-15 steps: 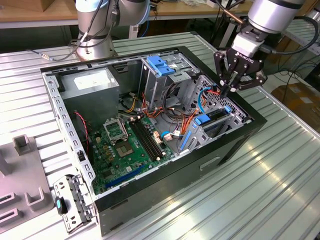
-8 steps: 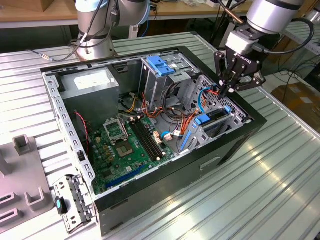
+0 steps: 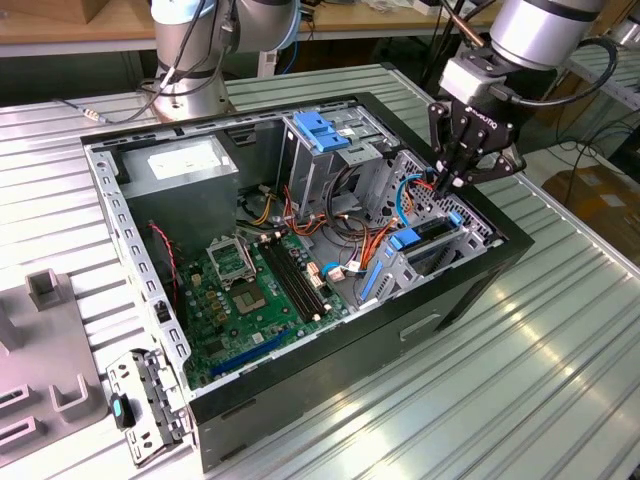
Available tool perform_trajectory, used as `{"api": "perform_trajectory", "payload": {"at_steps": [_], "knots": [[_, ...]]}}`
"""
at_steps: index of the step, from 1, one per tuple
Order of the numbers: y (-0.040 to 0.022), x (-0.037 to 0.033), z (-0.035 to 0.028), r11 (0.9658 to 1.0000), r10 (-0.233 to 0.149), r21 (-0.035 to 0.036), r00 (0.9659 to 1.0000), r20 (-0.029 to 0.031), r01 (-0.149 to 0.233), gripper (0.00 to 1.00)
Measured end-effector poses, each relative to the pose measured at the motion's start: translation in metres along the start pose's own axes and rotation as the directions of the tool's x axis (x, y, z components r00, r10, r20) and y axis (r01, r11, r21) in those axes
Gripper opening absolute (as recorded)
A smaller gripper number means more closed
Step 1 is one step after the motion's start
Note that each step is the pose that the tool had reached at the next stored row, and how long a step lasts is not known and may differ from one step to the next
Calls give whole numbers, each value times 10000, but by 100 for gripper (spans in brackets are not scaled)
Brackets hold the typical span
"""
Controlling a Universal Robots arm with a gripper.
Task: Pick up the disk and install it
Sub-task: 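Insert the first disk wire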
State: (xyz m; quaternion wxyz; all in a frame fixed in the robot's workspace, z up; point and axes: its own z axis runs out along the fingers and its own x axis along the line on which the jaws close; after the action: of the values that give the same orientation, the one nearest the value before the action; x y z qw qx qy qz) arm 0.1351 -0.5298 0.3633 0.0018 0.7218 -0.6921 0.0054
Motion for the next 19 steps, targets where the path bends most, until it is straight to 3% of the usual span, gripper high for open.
{"api": "perform_trajectory", "payload": {"at_steps": [3,10,13,16,19], "knots": [[70,-2,2,10000,2,3,10000,1,-2,16],[80,63,49,9998,218,7,9998,-6,-218,16],[95,66,58,9997,218,70,9998,-7,-218,16],[145,71,67,9995,220,215,9998,-11,-220,16],[157,108,76,9995,219,233,9998,-7,-219,16]]}}
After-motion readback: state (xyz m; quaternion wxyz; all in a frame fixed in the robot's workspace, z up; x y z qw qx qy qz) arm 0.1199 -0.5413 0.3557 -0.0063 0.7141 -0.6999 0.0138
